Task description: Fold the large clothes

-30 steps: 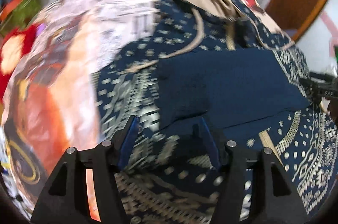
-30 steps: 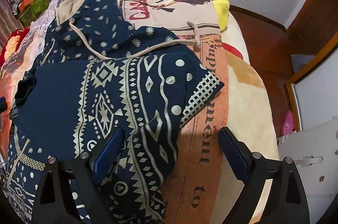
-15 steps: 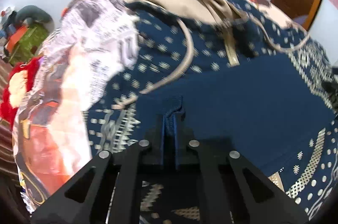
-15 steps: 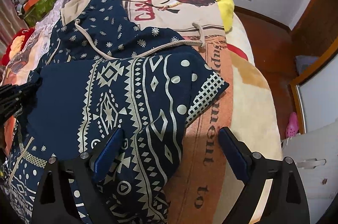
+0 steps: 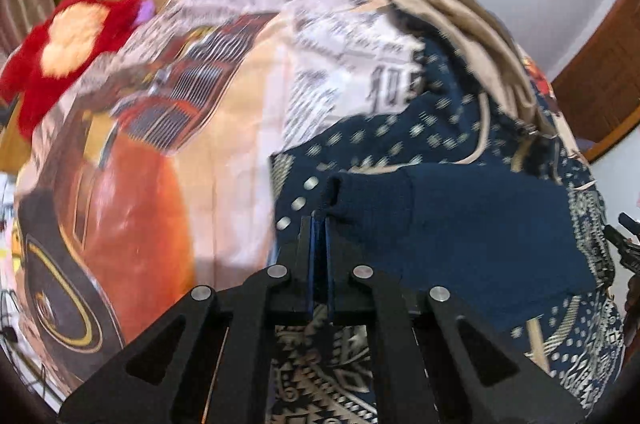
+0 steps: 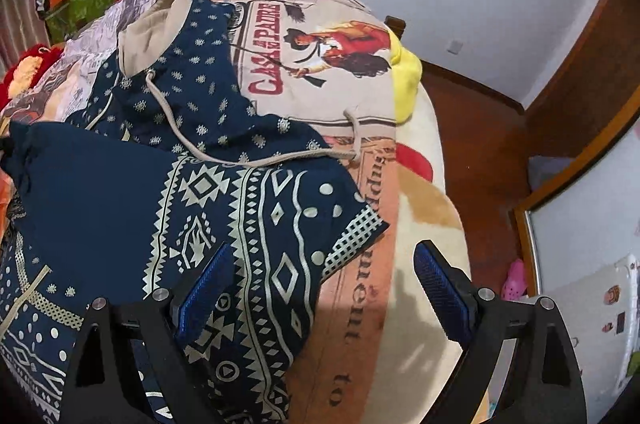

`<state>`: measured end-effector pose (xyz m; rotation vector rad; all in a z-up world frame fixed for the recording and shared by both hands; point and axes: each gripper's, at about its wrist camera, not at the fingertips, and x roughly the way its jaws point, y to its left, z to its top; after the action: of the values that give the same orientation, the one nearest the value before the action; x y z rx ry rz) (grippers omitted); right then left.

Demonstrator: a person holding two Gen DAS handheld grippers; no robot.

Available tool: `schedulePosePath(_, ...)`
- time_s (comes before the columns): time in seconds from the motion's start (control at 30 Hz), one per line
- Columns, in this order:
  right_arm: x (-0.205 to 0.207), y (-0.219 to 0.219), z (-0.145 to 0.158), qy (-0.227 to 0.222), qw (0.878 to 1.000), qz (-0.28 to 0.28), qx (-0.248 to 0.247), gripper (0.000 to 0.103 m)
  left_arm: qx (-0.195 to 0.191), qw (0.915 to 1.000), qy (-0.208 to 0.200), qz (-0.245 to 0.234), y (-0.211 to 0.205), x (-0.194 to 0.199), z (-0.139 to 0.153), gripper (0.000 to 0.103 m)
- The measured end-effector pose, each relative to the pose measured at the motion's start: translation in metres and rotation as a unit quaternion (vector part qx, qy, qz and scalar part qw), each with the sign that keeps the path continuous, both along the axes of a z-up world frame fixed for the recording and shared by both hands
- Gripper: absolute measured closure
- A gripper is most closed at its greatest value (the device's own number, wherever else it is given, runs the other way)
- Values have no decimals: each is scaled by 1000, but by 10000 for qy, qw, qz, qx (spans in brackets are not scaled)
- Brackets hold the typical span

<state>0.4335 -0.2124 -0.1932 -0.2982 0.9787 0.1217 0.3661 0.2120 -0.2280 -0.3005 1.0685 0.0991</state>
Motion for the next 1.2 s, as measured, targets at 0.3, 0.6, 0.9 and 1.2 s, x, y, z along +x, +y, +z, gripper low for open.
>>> schedulePosePath(0.3,5,-7,-25,565,9983,-130,61,12,250,9992,262,154,15,-15,-22,103)
schedulePosePath(0.6,16,10,16,317,9986,23,424,12,467,9985,-178,-206,-2,-3,29,101)
schedulePosePath(0.9,59,62,86,-475,9946,374,840,12,394,9960,-741,-322,-25,51,81,73)
schedulePosePath(1.2,126,110,70,-298,9908,488,1231,11,218,9970,-641,-369,-46,126,67,50)
